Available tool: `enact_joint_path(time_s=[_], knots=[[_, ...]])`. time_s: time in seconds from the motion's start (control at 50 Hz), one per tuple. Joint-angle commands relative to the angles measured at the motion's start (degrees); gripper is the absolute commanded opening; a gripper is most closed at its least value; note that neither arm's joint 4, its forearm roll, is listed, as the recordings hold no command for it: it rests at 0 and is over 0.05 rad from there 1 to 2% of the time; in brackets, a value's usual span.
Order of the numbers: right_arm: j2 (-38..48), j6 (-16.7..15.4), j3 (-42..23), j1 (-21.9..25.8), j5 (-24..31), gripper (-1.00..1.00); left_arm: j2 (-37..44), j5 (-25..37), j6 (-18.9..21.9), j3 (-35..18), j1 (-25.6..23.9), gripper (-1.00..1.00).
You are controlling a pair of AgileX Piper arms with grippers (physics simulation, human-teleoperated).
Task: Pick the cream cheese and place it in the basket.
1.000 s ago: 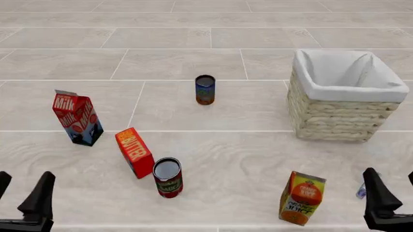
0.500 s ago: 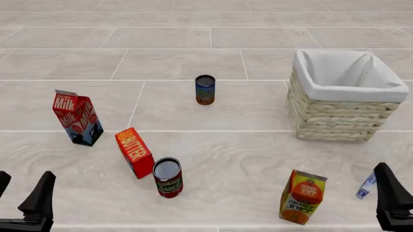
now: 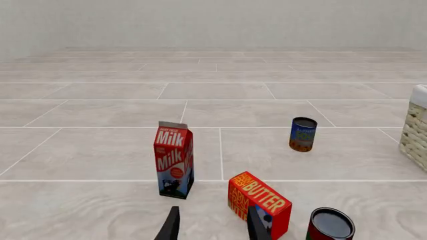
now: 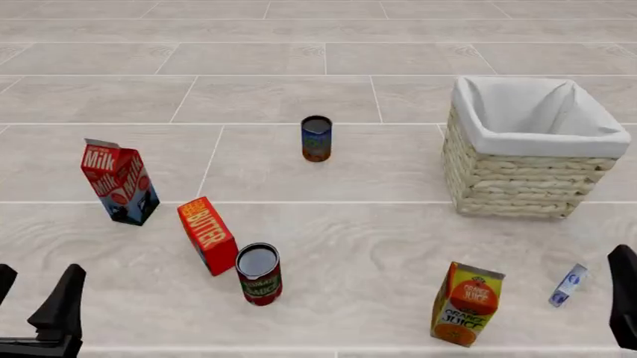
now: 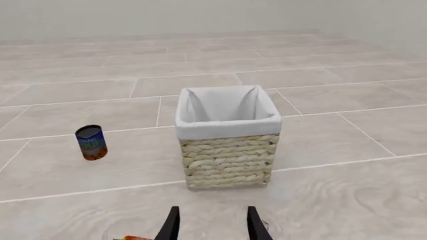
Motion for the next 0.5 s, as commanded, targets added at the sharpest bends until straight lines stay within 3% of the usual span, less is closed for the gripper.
enact_joint_path(time_s=[0.02, 0.08, 0.34, 0.5], knots=[[3.51, 0.72, 0.82, -3.65, 0.78, 1.00, 0.00, 0.00, 0.00, 0.00, 0.00, 1.00], [5.62, -0.82, 0.46, -4.66, -0.52, 1.00, 0.00, 0.00, 0.00, 0.00, 0.00, 1.00], [9.45, 3.77, 5.42, -4.64, -5.55, 1.00, 0.00, 0.00, 0.00, 0.00, 0.00, 1.00], [12.47, 4.17, 8.86, -6.03, -9.92, 1.00, 0.00, 0.00, 0.00, 0.00, 0.00, 1.00]])
